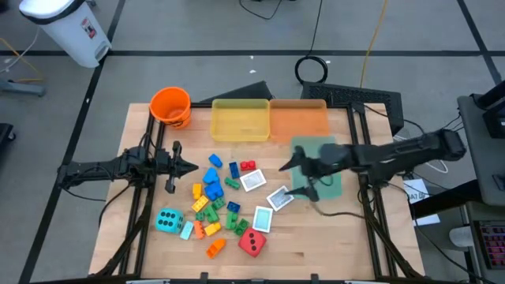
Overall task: Pick & Place Toys
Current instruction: Put the black deck of cards into the blue bin, then adjust the blue bin
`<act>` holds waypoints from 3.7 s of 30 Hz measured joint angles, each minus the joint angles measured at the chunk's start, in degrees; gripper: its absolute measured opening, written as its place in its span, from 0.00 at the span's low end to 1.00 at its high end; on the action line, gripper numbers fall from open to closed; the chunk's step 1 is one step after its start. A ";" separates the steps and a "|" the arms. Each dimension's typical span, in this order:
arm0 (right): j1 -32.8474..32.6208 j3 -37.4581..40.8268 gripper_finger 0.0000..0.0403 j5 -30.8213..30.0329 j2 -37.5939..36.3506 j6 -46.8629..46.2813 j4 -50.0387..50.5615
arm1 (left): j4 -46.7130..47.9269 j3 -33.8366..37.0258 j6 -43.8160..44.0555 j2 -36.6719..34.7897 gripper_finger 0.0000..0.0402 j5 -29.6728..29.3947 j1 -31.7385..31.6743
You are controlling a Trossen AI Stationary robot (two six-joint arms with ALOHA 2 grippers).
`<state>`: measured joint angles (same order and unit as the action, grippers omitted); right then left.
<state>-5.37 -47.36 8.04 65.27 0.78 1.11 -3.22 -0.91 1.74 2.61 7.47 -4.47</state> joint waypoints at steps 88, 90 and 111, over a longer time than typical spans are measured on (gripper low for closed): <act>20.68 20.49 0.86 -28.77 -5.46 -1.32 20.26 | 0.00 0.00 0.00 0.00 0.03 -0.03 0.00; 20.68 20.08 0.88 -28.84 -5.48 -0.73 20.66 | 0.02 0.00 -0.02 0.01 0.03 -0.03 -0.01; -4.48 7.14 0.89 -8.60 -5.51 -9.97 29.21 | 0.02 0.00 -0.01 0.01 0.02 -0.03 -0.01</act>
<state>-9.84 -40.23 -0.56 59.77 -9.18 30.32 -3.20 -0.91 1.73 2.62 7.44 -4.48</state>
